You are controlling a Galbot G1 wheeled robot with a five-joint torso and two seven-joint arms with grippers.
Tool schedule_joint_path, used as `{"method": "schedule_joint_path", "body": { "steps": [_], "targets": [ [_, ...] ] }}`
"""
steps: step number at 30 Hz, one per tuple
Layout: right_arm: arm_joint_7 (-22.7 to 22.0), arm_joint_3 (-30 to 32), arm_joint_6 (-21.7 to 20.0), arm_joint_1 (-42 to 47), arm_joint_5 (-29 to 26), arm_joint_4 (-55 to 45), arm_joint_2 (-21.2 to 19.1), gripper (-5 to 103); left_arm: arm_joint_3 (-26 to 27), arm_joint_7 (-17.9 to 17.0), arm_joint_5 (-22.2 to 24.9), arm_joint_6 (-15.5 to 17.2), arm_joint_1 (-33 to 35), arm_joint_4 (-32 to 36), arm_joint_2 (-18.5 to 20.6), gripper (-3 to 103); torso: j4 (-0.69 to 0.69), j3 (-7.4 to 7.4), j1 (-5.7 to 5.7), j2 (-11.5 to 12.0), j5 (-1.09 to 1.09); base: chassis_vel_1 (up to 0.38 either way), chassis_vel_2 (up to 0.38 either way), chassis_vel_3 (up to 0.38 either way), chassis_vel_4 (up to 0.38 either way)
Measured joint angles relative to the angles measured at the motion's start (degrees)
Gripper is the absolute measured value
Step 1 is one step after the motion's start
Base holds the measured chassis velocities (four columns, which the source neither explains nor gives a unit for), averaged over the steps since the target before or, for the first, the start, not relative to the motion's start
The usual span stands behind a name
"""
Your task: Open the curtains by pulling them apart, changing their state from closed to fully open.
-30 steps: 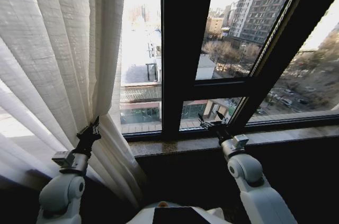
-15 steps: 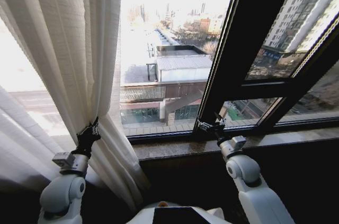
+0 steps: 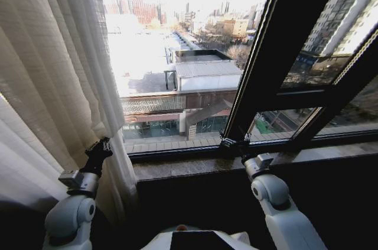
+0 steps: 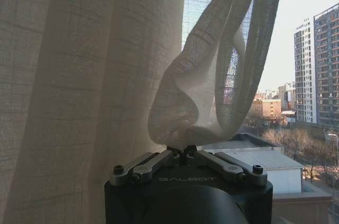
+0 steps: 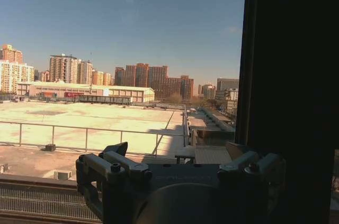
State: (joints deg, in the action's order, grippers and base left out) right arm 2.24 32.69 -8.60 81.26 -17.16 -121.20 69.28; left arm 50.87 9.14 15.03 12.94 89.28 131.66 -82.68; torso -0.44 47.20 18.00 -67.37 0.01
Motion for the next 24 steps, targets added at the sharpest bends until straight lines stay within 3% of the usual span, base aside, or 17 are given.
{"method": "schedule_joint_path", "body": {
  "steps": [24],
  "targets": [
    [-0.3, -0.04, 1.63, -0.35, 0.24, 1.54, 0.15, 100, -0.05, -0.07, -0.07, -1.11, -0.12, -0.78, -0.16, 0, 0.01, -0.01, 0.0, -0.01, -0.01, 0.115, 0.115, -0.116, -0.117]
  ]
}}
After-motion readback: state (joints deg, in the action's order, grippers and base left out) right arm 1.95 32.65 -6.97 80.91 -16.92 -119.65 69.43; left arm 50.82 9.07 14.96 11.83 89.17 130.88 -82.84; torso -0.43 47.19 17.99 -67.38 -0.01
